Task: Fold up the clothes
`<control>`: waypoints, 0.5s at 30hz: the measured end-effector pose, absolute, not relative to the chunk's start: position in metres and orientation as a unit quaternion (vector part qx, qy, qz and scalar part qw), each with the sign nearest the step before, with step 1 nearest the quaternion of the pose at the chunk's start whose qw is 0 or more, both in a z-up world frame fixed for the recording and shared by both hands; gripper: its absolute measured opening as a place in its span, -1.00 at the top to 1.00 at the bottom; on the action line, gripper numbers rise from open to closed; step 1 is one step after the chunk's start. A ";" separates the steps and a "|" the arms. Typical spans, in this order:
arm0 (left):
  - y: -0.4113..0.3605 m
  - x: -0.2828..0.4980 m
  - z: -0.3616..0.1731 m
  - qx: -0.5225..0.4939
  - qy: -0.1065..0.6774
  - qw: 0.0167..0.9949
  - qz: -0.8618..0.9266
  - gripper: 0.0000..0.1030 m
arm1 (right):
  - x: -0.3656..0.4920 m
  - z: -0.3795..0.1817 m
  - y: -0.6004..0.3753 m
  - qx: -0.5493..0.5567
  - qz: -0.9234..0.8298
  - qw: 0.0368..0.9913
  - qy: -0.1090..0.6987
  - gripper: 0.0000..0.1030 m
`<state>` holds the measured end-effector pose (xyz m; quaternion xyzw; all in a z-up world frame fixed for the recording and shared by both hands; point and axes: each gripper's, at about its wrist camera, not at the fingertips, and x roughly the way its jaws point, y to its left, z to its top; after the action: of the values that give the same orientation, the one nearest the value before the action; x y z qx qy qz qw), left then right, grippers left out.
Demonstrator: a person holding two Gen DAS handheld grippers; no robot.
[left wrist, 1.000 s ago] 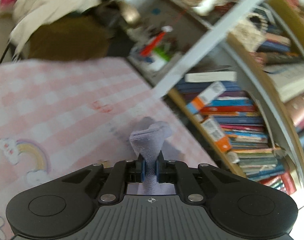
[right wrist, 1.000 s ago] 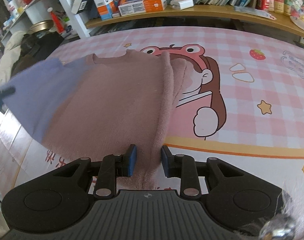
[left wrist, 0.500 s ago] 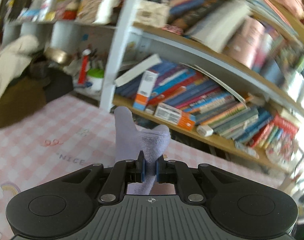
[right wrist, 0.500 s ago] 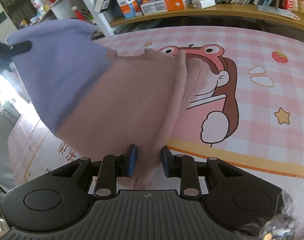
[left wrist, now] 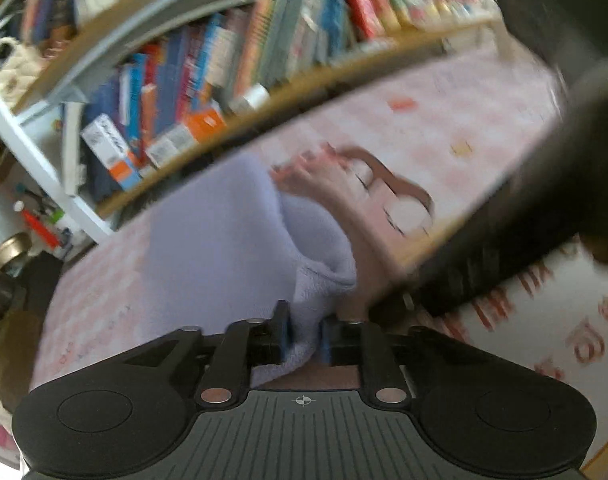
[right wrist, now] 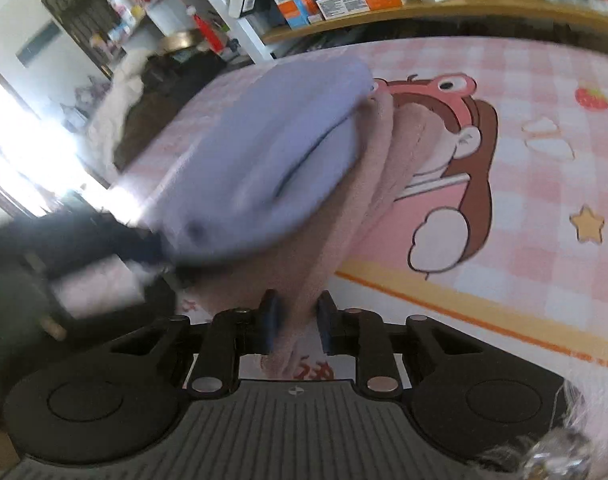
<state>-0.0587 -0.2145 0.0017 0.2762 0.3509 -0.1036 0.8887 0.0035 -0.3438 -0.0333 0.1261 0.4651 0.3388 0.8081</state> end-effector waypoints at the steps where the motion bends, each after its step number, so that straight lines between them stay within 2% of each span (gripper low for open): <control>1: -0.216 -0.060 0.000 0.278 0.351 0.888 -0.103 0.59 | 0.003 -0.034 -0.347 0.131 0.340 0.806 0.467 0.56; 8: -0.217 -0.060 0.001 0.279 0.356 0.886 -0.103 0.49 | 0.002 -0.022 -0.358 0.147 0.354 0.803 0.457 0.51; 10: -0.218 -0.062 0.001 0.281 0.354 0.886 -0.106 0.49 | 0.004 -0.015 -0.363 0.155 0.356 0.806 0.446 0.34; 11: -0.217 -0.064 0.002 0.277 0.354 0.886 -0.114 0.61 | 0.005 -0.011 -0.365 0.160 0.358 0.807 0.441 0.26; 12: -0.215 -0.065 0.002 0.274 0.353 0.887 -0.116 0.76 | 0.007 -0.009 -0.366 0.164 0.361 0.806 0.439 0.02; 13: -0.214 -0.065 0.002 0.273 0.352 0.888 -0.113 0.81 | 0.009 -0.007 -0.366 0.169 0.364 0.805 0.436 -0.16; 15: -0.208 -0.063 0.005 0.250 0.352 0.896 -0.107 0.84 | 0.012 -0.008 -0.366 0.179 0.365 0.801 0.438 -0.19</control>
<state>-0.0633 -0.2077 0.0053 0.2497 0.3516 -0.1066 0.8959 0.0121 -0.3665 -0.0083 0.1795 0.4382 0.3652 0.8015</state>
